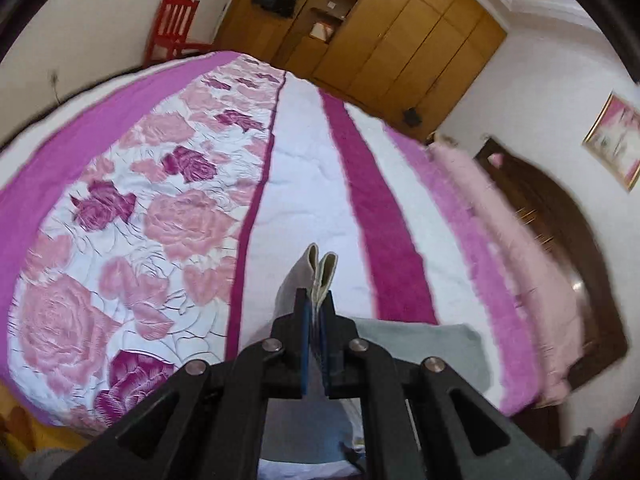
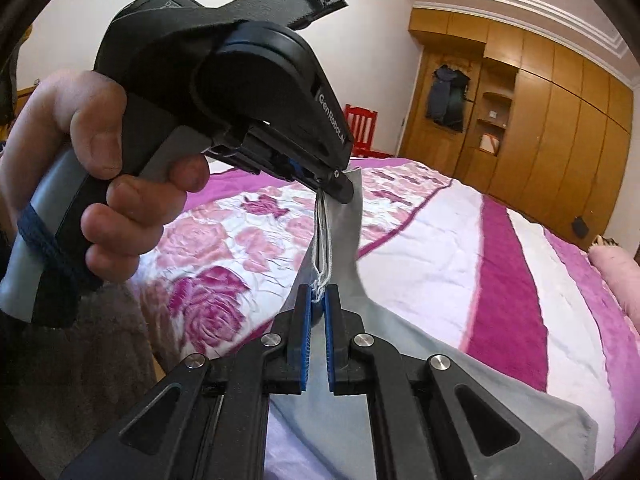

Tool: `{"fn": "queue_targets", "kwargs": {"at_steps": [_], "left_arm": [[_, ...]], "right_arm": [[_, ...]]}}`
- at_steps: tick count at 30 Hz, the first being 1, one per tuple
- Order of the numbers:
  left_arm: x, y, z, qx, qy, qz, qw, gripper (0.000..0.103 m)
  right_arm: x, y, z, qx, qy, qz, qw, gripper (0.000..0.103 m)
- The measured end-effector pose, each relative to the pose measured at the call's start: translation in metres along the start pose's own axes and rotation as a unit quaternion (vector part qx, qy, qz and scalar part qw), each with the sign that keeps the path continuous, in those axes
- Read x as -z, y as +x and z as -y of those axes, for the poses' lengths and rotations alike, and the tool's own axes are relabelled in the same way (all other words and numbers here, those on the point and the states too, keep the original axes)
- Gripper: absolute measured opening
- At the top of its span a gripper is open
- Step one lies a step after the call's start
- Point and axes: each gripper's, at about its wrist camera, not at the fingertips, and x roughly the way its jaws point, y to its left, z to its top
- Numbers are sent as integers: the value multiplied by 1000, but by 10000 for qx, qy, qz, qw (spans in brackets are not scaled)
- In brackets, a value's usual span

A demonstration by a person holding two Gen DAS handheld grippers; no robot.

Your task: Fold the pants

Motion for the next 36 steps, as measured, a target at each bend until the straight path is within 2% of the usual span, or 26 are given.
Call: {"fn": "queue_targets", "kwargs": {"at_steps": [1,2,6,9,14,19,23,24,26,28,32,36], "left_arm": [[1,3,11,-181,221,-12,9996,4],[2,5,17,-211,317,-13,9993,4],[5,14,42,-122,491,-16,9987,4],[6,17,60,48,528,-42,9986,4],[8,30,113,279,861,-221,9956,4],[17,53,186,610,1458,-501,9862,4],[35,82,250,784,1985,-770,9739,4],[39,89,263,831,2080,-833,9710,4],[50,107,295,931,2309,-978,9636,4],[61,126,324,992,2484,-1124,9570,4],[87,169,375,992,2859,-1432,9423,4],[108,209,406,979,3033,-1692,9326,4]], "right_arm": [[3,-2,5,15,68,-2,10000,6],[5,-3,10,34,128,-6,9999,6],[13,-13,40,98,490,3,9987,6],[19,-32,63,163,806,-18,9966,6],[34,-69,106,300,1295,-19,9911,6],[70,-111,155,582,1720,109,9833,6],[120,-132,206,726,2576,352,9629,6],[138,-136,221,772,2857,435,9542,6],[170,-140,250,909,3456,337,9334,6],[188,-146,265,1004,3667,351,9242,6],[220,-150,287,1186,4121,89,9033,6],[236,-148,293,1276,4318,-304,8924,6]]}}
